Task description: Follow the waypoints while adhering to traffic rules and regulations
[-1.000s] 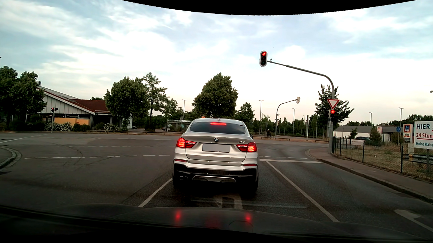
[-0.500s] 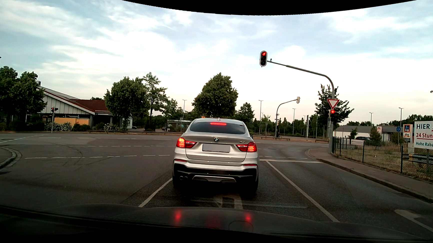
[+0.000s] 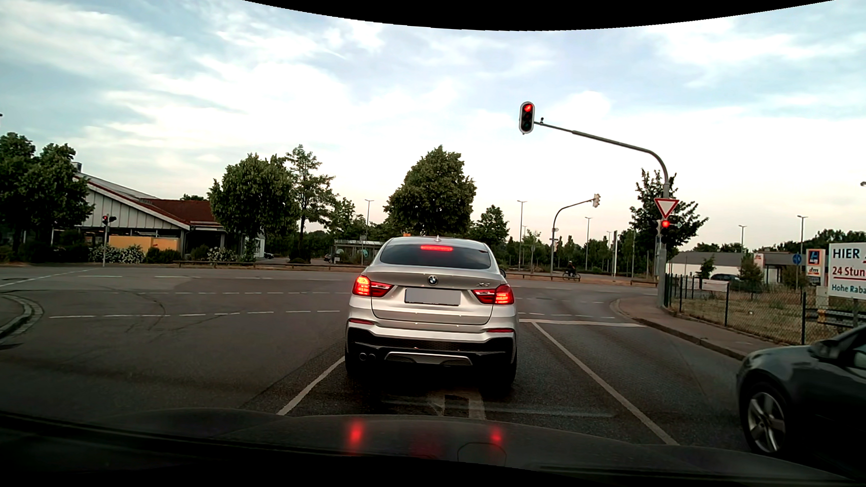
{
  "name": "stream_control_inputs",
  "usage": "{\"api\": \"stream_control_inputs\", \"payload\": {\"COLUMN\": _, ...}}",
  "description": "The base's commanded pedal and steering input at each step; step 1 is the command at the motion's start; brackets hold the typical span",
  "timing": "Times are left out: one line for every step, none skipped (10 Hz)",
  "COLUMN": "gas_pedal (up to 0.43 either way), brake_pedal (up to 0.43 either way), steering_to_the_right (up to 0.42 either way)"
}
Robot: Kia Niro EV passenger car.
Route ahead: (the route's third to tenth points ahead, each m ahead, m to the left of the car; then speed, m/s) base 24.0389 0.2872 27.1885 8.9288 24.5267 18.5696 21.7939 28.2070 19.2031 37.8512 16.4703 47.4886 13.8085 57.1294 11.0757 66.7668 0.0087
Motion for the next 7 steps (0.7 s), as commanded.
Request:
{"api": "stream_control_inputs", "payload": {"gas_pedal": 0.000, "brake_pedal": 0.250, "steering_to_the_right": -0.014}}
{"api": "stream_control_inputs", "payload": {"gas_pedal": 0.000, "brake_pedal": 0.250, "steering_to_the_right": -0.015}}
{"api": "stream_control_inputs", "payload": {"gas_pedal": 0.000, "brake_pedal": 0.250, "steering_to_the_right": -0.015}}
{"api": "stream_control_inputs", "payload": {"gas_pedal": 0.000, "brake_pedal": 0.250, "steering_to_the_right": -0.015}}
{"api": "stream_control_inputs", "payload": {"gas_pedal": 0.000, "brake_pedal": 0.250, "steering_to_the_right": -0.014}}
{"api": "stream_control_inputs", "payload": {"gas_pedal": 0.000, "brake_pedal": 0.250, "steering_to_the_right": -0.014}}
{"api": "stream_control_inputs", "payload": {"gas_pedal": 0.000, "brake_pedal": 0.250, "steering_to_the_right": -0.014}}
